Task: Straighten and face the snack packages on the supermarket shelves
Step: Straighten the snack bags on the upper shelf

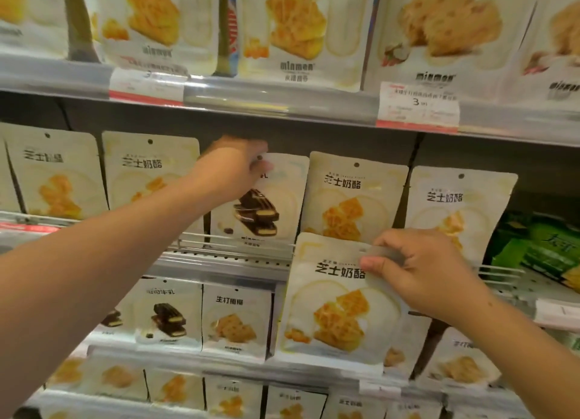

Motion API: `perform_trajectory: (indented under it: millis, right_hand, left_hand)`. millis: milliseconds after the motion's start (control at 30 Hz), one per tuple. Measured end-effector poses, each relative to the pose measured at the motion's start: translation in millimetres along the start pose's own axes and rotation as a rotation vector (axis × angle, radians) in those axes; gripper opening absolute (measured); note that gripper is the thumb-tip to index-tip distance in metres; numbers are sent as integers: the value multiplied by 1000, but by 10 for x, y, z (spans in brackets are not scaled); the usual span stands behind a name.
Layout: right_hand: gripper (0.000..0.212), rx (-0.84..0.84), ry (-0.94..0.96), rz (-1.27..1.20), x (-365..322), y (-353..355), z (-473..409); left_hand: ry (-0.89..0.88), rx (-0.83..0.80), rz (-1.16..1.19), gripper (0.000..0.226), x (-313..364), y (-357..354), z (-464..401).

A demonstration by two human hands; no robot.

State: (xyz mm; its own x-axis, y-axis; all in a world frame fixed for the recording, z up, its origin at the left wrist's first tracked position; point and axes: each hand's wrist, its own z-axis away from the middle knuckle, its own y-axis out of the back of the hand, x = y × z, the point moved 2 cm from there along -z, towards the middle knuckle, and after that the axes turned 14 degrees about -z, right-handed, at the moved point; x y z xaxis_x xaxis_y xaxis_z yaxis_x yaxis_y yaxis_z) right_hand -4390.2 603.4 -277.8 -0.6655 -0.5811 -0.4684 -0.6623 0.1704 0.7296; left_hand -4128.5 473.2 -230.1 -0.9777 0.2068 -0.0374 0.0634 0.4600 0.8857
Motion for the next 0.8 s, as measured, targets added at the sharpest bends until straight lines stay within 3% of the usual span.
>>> perform_trajectory:
  millis: [100, 267, 433, 533, 800]
  right_hand:
    - [19, 5, -20, -11, -8, 44, 18]
    - [44, 31, -70, 5, -97, 148, 32]
    - [33, -11, -127, 62, -310, 129, -111]
    - [9, 20, -110, 53, -513, 63, -303]
    - [7, 57, 85, 169, -1032, -149, -921]
  left_hand:
    - [-119, 145, 85, 18, 24, 159, 194]
    - [-270, 361, 103, 19, 10, 612, 511]
    - [-184, 502, 205, 15, -346, 1119, 722]
    - [-151, 485, 217, 15, -658, 1255, 895]
    - [-25, 273, 84, 13, -1477, 1084, 1423]
